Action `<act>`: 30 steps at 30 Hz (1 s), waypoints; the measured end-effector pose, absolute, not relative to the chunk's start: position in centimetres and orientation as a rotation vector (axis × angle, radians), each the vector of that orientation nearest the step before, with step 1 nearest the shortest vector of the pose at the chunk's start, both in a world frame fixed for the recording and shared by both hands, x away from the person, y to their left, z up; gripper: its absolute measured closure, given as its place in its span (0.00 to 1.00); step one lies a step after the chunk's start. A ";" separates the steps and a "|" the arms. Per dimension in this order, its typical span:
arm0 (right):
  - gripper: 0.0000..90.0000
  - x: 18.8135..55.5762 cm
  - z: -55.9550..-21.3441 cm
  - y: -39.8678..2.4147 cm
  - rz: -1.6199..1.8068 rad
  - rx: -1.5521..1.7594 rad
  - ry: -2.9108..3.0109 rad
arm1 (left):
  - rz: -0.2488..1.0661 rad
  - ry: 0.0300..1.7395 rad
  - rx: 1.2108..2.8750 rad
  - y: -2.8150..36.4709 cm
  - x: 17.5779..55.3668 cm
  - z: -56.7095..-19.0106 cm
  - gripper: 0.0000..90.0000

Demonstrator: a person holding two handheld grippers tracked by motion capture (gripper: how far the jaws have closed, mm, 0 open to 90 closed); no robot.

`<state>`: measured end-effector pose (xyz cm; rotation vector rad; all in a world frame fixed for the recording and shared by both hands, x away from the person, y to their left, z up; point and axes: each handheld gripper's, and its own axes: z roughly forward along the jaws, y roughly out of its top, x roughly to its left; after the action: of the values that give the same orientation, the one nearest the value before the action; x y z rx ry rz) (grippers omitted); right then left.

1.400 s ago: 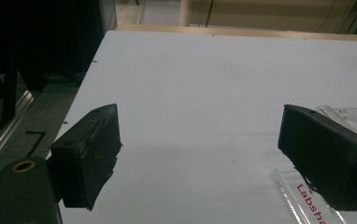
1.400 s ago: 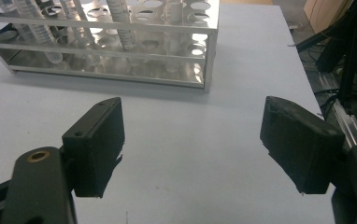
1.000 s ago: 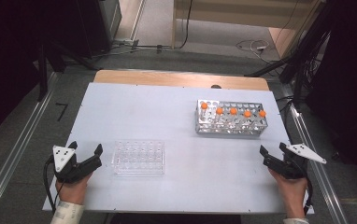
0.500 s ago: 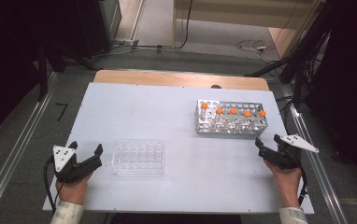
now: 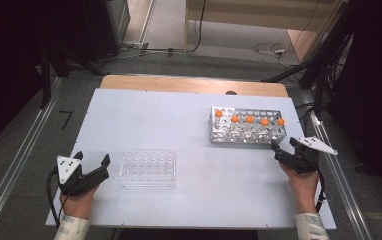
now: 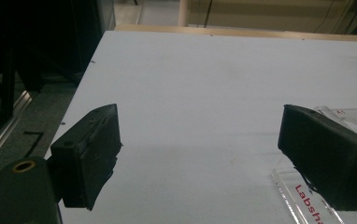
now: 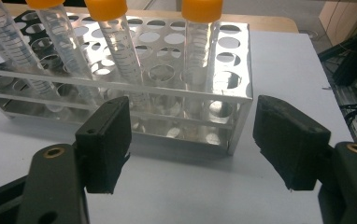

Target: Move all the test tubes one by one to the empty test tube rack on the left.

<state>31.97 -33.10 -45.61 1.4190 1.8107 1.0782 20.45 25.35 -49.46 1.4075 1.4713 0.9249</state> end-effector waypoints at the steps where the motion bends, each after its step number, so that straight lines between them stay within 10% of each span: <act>1: 0.31 32.2 -45.6 -33.0 1.080 1.418 1.811 | 0.925 1.471 1.407 25.4 20.4 -49.5 0.15; 30: 0.70 36.5 -45.8 -31.9 1.045 1.415 1.770 | 0.927 1.480 1.404 25.6 20.4 -49.5 0.15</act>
<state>36.47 -31.94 -45.83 1.4149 1.7699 1.0453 20.41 25.57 -49.51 1.4041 1.4802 0.9267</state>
